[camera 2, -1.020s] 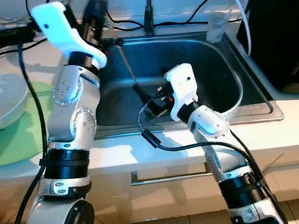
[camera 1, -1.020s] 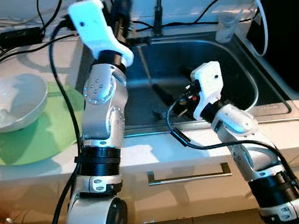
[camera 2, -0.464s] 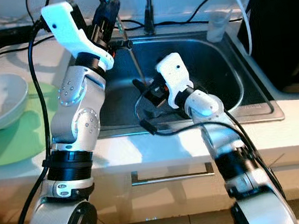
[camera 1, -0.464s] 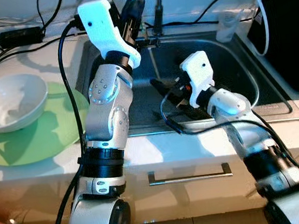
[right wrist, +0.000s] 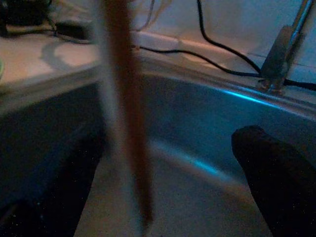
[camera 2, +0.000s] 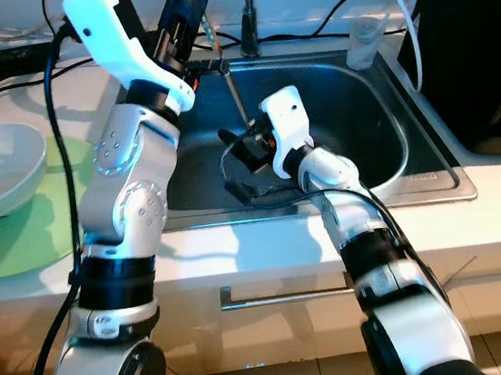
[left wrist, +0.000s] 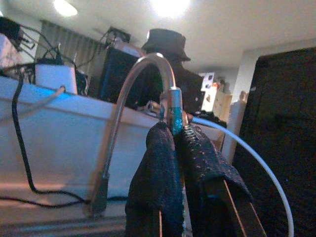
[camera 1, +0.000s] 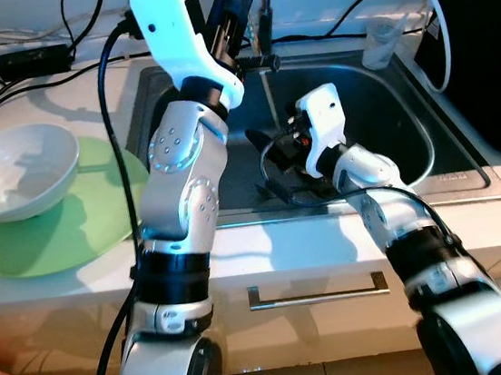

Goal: Kitchen organization

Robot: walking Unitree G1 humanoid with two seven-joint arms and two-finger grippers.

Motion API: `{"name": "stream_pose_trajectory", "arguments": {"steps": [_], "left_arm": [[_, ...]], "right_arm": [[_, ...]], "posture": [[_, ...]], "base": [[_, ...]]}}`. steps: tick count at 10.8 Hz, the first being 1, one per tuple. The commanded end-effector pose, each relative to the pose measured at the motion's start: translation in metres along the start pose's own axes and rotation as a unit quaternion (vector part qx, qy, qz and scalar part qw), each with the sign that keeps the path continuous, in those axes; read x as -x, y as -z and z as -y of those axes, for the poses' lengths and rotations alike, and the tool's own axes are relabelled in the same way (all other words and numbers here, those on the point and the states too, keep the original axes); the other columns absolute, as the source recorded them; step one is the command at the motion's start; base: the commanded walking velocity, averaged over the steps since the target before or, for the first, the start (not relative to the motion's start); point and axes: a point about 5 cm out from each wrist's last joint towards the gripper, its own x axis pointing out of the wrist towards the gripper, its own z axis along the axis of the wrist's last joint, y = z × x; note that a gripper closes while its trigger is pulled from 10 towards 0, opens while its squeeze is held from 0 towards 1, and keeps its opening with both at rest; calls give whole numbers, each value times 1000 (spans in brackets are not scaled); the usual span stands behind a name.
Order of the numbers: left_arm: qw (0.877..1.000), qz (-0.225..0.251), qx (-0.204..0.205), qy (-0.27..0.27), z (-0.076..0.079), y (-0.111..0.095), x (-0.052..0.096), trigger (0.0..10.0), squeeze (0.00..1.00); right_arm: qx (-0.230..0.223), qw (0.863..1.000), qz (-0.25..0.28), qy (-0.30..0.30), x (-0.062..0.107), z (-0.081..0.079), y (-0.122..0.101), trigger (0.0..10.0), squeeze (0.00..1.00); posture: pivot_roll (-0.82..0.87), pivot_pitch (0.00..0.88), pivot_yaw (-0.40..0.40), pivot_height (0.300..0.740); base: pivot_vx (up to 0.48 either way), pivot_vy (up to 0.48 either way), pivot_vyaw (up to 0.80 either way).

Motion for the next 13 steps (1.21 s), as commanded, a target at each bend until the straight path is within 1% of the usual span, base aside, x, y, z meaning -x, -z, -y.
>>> {"name": "stream_pose_trajectory", "arguments": {"steps": [1, 4, 5, 6, 11, 13], "left_arm": [[1000, -5, 6, 21, 8, 1, 1, 4235, 0], [999, -23, 19, 27, 16, 7, 10, 4039, 0], [999, -28, 20, 28, 17, 9, 12, 4039, 0], [999, -33, 23, 27, 18, 10, 15, 4000, 0], [998, -53, 32, 31, 24, 16, 26, 3961, 0], [998, -60, 24, 28, 23, 19, 28, 4235, 0]], "right_arm": [[-3, 1000, 18, -3, -3, 2, -7, 10000, 0], [8, 1000, 24, -6, -7, 1, -9, 10000, 0], [4, 1000, 26, -8, -7, 1, -10, 10000, 0], [4, 1000, 28, -14, -8, 0, -9, 0, 0], [8, 999, 35, -15, -8, 0, -10, 0, 0], [10, 999, 35, -17, -8, -1, -8, 0, 0]], "posture": [[4, 91, 6, 740], [2, 99, -2, 740], [3, 100, -4, 740], [4, 102, -8, 740], [11, 107, -16, 740], [8, 108, -19, 740]], "base": [[0, 0, 0], [0, 0, 0], [0, 0, 0], [0, 0, 0], [0, 0, 0], [0, 0, 0]]}}
